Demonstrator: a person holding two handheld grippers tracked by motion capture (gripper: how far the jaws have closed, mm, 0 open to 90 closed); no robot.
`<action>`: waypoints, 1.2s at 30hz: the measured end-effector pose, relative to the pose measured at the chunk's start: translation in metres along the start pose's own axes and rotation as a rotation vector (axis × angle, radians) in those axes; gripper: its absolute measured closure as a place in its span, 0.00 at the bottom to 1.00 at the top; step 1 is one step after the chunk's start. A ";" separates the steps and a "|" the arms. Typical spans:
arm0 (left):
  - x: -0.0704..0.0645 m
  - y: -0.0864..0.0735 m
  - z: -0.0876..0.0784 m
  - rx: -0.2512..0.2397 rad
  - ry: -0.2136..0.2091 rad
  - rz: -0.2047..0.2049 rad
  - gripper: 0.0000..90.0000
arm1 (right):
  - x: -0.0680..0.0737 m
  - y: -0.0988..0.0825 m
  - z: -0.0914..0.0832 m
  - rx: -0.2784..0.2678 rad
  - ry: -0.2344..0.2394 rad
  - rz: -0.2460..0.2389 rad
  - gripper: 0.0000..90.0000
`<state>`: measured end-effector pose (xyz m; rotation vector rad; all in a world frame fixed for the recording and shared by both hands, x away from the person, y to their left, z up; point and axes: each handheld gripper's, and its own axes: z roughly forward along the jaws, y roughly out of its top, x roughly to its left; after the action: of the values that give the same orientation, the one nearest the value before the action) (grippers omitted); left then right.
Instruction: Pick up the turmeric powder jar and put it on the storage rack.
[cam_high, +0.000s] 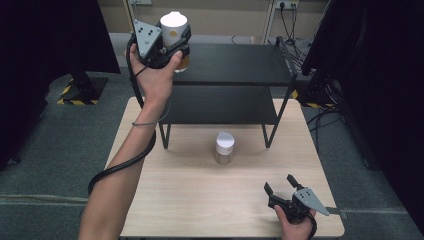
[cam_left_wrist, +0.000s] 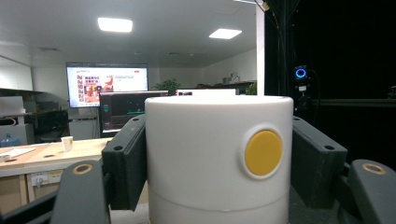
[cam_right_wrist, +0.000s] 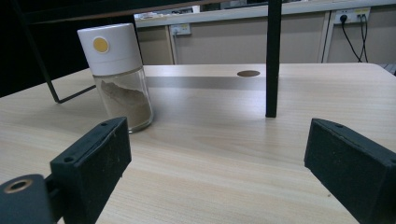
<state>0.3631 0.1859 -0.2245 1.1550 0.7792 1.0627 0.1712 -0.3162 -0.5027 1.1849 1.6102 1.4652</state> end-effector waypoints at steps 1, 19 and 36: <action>0.001 -0.001 0.002 0.004 0.002 -0.001 0.34 | 0.000 0.000 0.000 0.000 0.000 0.000 0.08; 0.007 -0.018 0.014 0.016 0.038 -0.009 0.34 | -0.001 0.001 0.000 0.004 0.007 -0.003 0.08; 0.010 -0.024 0.015 0.032 0.043 -0.026 0.34 | -0.002 0.001 0.000 0.005 0.011 -0.005 0.08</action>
<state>0.3864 0.1887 -0.2433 1.1490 0.8455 1.0596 0.1723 -0.3174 -0.5020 1.1769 1.6242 1.4673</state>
